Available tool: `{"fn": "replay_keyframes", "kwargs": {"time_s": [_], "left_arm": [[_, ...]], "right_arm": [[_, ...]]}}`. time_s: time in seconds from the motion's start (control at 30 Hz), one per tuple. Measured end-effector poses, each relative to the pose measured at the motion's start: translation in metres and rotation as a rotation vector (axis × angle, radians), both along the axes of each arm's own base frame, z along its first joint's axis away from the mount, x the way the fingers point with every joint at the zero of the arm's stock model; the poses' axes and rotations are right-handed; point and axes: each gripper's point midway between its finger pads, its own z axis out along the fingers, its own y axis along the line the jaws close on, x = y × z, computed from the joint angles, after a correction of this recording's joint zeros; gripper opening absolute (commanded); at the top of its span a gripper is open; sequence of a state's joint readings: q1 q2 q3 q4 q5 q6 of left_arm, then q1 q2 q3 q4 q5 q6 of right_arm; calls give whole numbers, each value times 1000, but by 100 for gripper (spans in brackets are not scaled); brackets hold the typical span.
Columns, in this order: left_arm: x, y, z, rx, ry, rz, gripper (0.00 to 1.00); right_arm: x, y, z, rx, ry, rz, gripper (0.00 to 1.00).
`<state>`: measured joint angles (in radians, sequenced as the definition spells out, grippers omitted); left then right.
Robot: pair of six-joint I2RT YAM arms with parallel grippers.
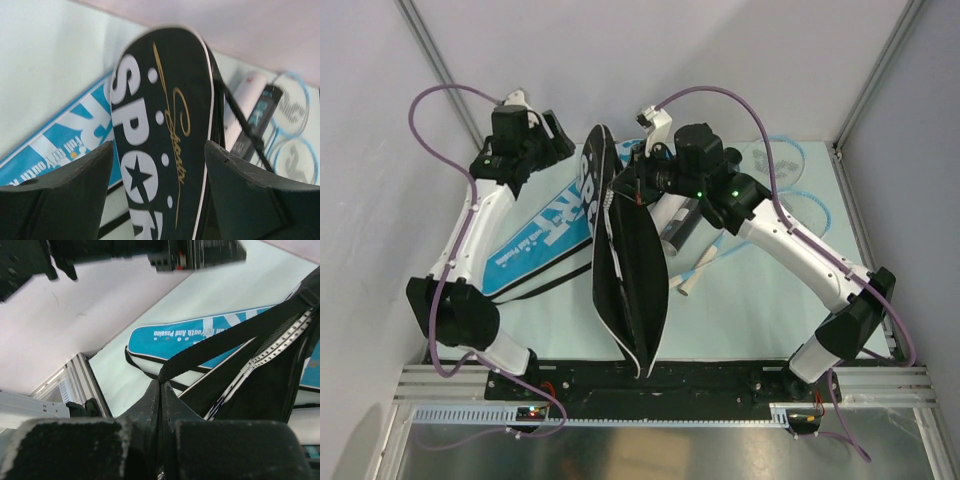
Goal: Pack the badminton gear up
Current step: Adjust the racket bag at the center of the board.
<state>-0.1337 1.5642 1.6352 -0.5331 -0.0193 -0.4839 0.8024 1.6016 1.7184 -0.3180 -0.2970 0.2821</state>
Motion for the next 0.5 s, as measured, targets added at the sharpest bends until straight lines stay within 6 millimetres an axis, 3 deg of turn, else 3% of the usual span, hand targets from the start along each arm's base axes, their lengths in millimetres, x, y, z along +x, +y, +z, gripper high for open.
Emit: {"fn": "replay_keyframes", "kwargs": {"time_s": [0.23,0.37,0.5], "left_arm": [[-14,-19,-64,-13,124,-105,83],[4,-14,-65,-66,125,-32,83],[36,-3,-46,-130,81,50,85]], "right_arm": [[-4,3,5,6,-11,22,0],[-11,8,-3,-13,-20,50,0],[-21,13,-13,-47,-29,85,0]]}}
